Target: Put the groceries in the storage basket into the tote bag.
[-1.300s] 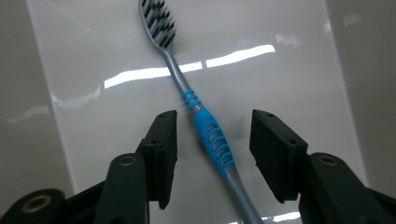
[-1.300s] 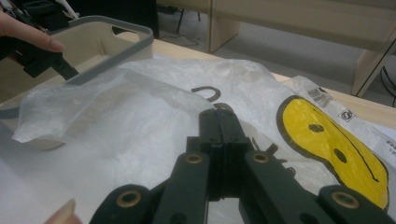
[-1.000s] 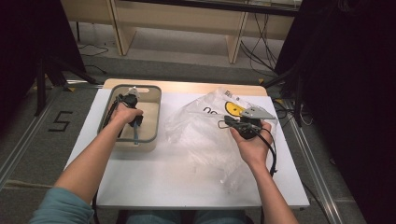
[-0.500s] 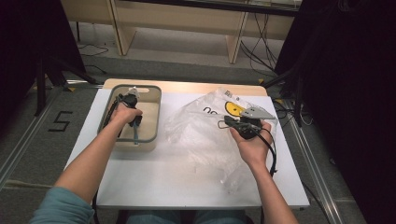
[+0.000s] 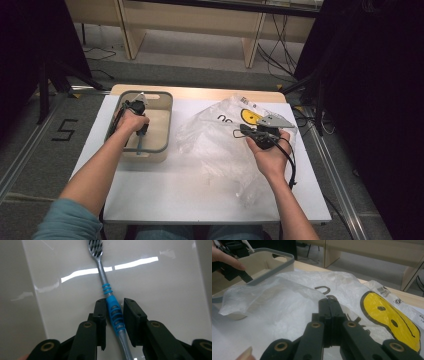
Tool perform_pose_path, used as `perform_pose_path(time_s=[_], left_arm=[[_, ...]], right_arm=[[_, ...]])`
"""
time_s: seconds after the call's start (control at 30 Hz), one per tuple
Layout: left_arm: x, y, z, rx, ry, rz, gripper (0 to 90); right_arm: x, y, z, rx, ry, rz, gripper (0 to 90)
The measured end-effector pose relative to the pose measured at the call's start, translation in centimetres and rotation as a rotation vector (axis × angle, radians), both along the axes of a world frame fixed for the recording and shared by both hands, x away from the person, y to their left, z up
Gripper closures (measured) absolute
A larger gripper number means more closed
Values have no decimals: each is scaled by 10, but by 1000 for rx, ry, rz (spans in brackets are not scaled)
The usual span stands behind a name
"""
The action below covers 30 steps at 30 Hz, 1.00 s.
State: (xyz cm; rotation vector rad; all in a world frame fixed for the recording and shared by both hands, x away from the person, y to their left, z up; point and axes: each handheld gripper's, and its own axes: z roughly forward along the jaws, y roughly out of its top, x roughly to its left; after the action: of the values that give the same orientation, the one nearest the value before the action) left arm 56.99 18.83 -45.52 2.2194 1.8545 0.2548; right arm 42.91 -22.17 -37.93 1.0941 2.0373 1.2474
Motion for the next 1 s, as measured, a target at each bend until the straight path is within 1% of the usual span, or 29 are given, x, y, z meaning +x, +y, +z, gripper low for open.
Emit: perform_pose_path(time_s=[0.13, 0.27, 0.5, 0.57, 0.67, 0.8, 1.0], left_arm=[[0, 3, 0, 31, 2, -3, 757], [0, 5, 0, 40, 4, -8, 772], [-2, 4, 1, 59, -7, -43, 784], [-2, 4, 1, 58, -7, -46, 784], [-2, 6, 1, 45, -5, -42, 784], [-3, 7, 1, 34, -4, -48, 784], [-4, 9, 2, 21, -9, -51, 784]], right_arm=[[0, 0, 0, 1, 0, 0, 900], [0, 0, 0, 1, 0, 0, 900], [0, 0, 0, 3, 1, -1, 900], [0, 0, 0, 4, 1, -1, 900], [0, -1, 0, 3, -2, -2, 900], [0, -1, 0, 4, -3, -2, 900], [0, 0, -1, 3, 1, -2, 900]])
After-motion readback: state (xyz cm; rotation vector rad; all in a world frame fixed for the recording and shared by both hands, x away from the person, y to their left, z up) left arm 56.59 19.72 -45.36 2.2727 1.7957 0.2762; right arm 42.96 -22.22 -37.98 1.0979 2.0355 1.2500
